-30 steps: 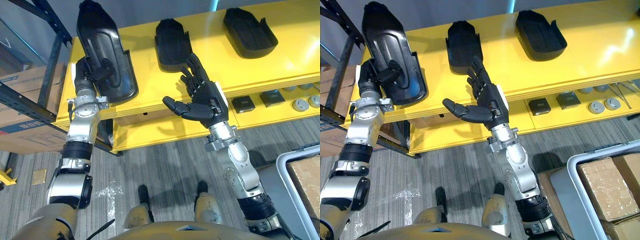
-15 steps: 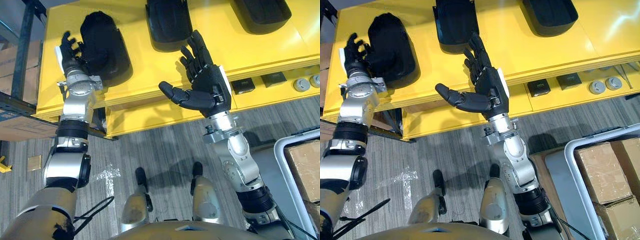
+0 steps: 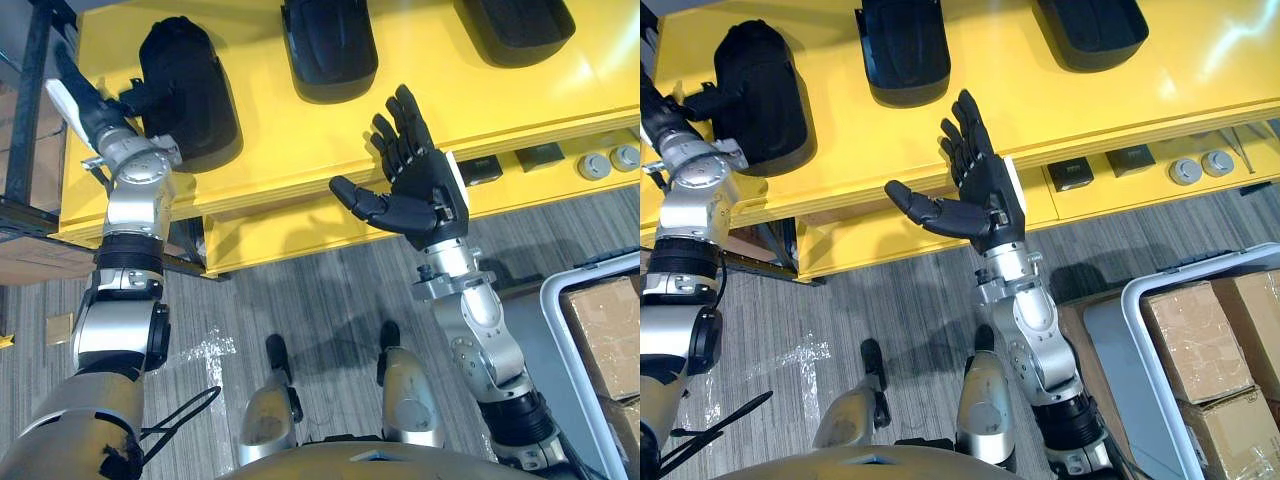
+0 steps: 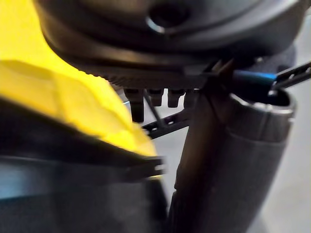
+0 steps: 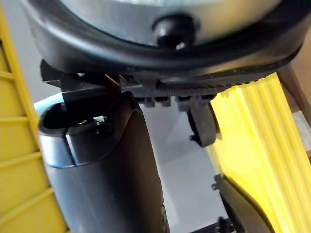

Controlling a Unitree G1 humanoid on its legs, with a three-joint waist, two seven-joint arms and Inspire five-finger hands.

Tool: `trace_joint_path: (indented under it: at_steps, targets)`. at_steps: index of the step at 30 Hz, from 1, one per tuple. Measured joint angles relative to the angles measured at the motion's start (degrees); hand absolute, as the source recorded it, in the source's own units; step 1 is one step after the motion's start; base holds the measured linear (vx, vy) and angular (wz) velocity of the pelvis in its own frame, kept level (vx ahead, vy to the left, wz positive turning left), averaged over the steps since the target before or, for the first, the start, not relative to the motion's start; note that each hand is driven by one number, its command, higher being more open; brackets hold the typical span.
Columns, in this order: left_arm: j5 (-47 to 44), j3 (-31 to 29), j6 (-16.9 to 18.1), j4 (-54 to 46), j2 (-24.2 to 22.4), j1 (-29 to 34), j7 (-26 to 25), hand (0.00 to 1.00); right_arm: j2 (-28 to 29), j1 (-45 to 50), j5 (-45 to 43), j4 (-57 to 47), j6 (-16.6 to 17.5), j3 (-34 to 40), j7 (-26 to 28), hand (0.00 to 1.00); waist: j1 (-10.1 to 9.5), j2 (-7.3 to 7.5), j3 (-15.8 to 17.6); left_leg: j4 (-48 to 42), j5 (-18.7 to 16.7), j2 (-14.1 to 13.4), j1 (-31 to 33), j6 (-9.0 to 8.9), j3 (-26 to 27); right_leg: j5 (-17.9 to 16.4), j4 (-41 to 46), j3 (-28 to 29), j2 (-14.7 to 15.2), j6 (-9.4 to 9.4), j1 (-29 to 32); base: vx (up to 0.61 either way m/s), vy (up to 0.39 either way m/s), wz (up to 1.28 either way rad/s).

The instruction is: Walk over and take three plastic housings, then place them on the shelf

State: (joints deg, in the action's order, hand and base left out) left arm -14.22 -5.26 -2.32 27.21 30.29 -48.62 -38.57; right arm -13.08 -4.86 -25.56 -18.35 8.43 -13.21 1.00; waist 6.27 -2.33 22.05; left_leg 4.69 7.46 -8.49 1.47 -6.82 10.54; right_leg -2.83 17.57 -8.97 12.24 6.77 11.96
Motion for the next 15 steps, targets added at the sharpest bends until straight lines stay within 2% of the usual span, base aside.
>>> trace_joint_path:
  at_steps: [1, 3, 4, 6, 7, 8, 10, 12, 13, 15]
  targets:
    - [-0.4, -0.2, 1.7, -3.0, 0.0, 0.6, 0.0, 1.00, 0.2, 0.3, 0.1, 0.0, 0.0, -0.1, 0.0, 1.00, 0.03, 0.01, 0.0, 0.0, -0.1, 0.0, -0.3, -0.04, 0.0, 0.0, -0.3, -0.1, 0.0, 0.02, -0.5, 0.00, 0.000, 0.00]
    - [-1.5, -0.3, 7.7, -15.0, -0.1, 2.5, 1.0, 1.00, 0.6, 0.2, 0.4, 0.0, 0.4, -0.7, 0.0, 1.00, -0.24, 0.04, -0.2, 0.0, -0.3, 0.0, -1.7, -0.01, -0.1, 0.2, -1.8, -0.6, 0.0, 0.39, -2.8, 0.02, 0.015, 0.05]
    - [-1.9, -0.3, 9.2, -17.6, -0.2, 2.9, 1.6, 1.00, 0.7, 0.2, 0.4, 0.0, 0.6, -1.0, 0.0, 1.00, -0.32, 0.04, -0.4, 0.0, -0.4, 0.0, -2.0, -0.03, -0.1, 0.3, -2.0, -0.7, 0.0, 0.47, -3.3, 0.01, 0.015, 0.05]
    - [-3.2, -0.2, 12.9, -24.0, -1.1, 4.8, 4.1, 1.00, 1.1, 0.2, 0.5, 0.2, 0.7, -1.6, -0.1, 1.00, -0.39, -0.37, -3.0, 0.0, -0.5, 0.0, -2.0, -0.07, -0.1, 0.7, -3.5, -1.2, 0.0, 0.98, -4.2, 0.04, 0.019, 0.09]
    - [-4.1, -0.1, 14.8, -27.8, -2.1, 6.3, 6.9, 1.00, 1.9, 0.2, 0.5, 0.2, 0.8, -1.9, -0.3, 1.00, -0.38, -0.66, -5.5, 0.1, -0.5, 0.0, -2.2, -0.10, -0.1, 1.0, -4.8, -1.9, 0.0, 1.16, -5.4, 0.07, 0.022, 0.12]
    - [-5.3, -0.1, 15.4, -29.4, -2.6, 7.1, 9.0, 1.00, 2.1, 0.2, 0.5, 0.3, 0.8, -2.0, -0.3, 1.00, -0.51, -0.74, -6.6, 0.1, -0.5, 0.0, -2.3, -0.10, 0.0, 1.0, -5.2, -2.1, 0.0, 1.16, -5.7, 0.09, 0.019, 0.16]
    - [-8.2, 0.2, 16.5, -36.1, -3.8, 11.2, 16.4, 1.00, 2.4, 0.0, 0.4, 1.0, 1.2, -2.0, 0.0, 1.00, -0.95, -0.98, -9.2, 0.1, -0.6, 0.0, -3.9, -0.27, 0.0, 1.3, -7.1, -3.2, -0.1, 1.28, -8.7, 0.06, 0.008, 0.13]
    - [-8.4, 0.5, 17.2, -40.8, -5.1, 16.2, 20.6, 1.00, 2.3, 0.1, 0.6, 3.3, 2.5, -2.0, 0.1, 1.00, -1.46, -1.71, -11.6, 0.1, -1.1, -0.1, -4.3, -0.38, -0.2, 1.7, -8.7, -4.1, -0.2, 1.49, -10.5, 0.03, 0.013, 0.14]
    - [-8.4, 0.4, 17.3, -41.3, -5.3, 16.9, 21.0, 1.00, 2.3, 0.1, 0.6, 3.7, 2.6, -2.0, 0.1, 1.00, -1.48, -1.81, -11.9, 0.1, -1.1, -0.1, -4.3, -0.38, -0.2, 1.8, -8.9, -4.3, -0.2, 1.51, -10.7, 0.01, 0.015, 0.18]
    - [-9.3, 0.1, 18.5, -43.7, -6.9, 22.6, 24.6, 1.00, 2.3, 0.2, 3.3, 5.2, 3.2, -2.0, -0.1, 1.00, -1.83, -2.66, -13.0, 0.1, -1.3, -0.1, -4.5, -0.27, -0.6, 2.8, -11.0, -5.3, -0.4, 1.62, -12.3, -0.02, 0.018, 0.15]
